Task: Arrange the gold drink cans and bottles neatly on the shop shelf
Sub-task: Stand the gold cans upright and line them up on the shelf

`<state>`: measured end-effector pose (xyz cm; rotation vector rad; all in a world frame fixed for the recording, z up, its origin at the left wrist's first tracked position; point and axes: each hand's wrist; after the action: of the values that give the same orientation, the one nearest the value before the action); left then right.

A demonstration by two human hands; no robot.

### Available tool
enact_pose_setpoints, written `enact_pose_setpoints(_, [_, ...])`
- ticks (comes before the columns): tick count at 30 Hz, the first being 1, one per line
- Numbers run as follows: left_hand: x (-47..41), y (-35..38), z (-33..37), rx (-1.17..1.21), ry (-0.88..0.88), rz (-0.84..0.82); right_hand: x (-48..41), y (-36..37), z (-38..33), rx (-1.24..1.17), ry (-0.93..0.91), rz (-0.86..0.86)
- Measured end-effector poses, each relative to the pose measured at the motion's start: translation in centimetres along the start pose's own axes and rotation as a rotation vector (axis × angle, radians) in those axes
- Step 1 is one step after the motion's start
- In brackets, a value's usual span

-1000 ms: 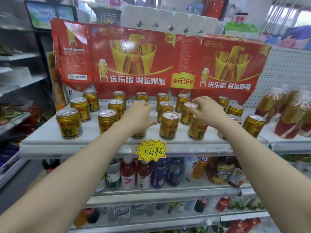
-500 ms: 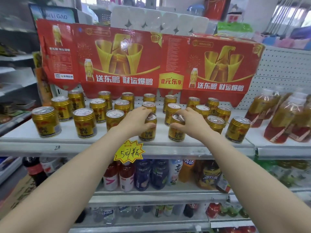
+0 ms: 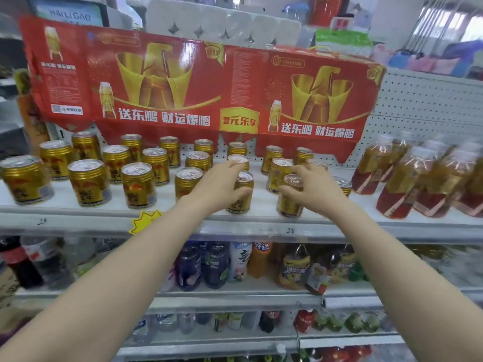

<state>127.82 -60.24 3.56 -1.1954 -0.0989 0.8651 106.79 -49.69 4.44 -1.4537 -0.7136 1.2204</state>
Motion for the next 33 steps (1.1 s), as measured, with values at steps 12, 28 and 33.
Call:
enact_pose_setpoints(12, [-1.2, 0.8, -0.5, 0.01, -0.002, -0.044, -0.5, 2.0, 0.5, -0.147, 0.026, -0.008])
enact_pose_setpoints(28, [-5.8, 6.8, 8.4, 0.01, 0.006, -0.02, 0.3, 2.1, 12.0, -0.073, 0.002, -0.115])
enact_pose_setpoints(33, [-6.3, 8.6, 10.1, -0.003, -0.107, 0.021, -0.4, 2.6, 13.4, -0.15, -0.081, -0.071])
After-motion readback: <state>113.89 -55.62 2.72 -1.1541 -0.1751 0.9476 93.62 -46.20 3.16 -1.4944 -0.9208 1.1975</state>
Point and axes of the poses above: each hand's wrist, its own x-axis away from the middle knuckle, its own y-axis out of the palm, z = x × y, and after that the axes turned 12 degrees about x, right-handed
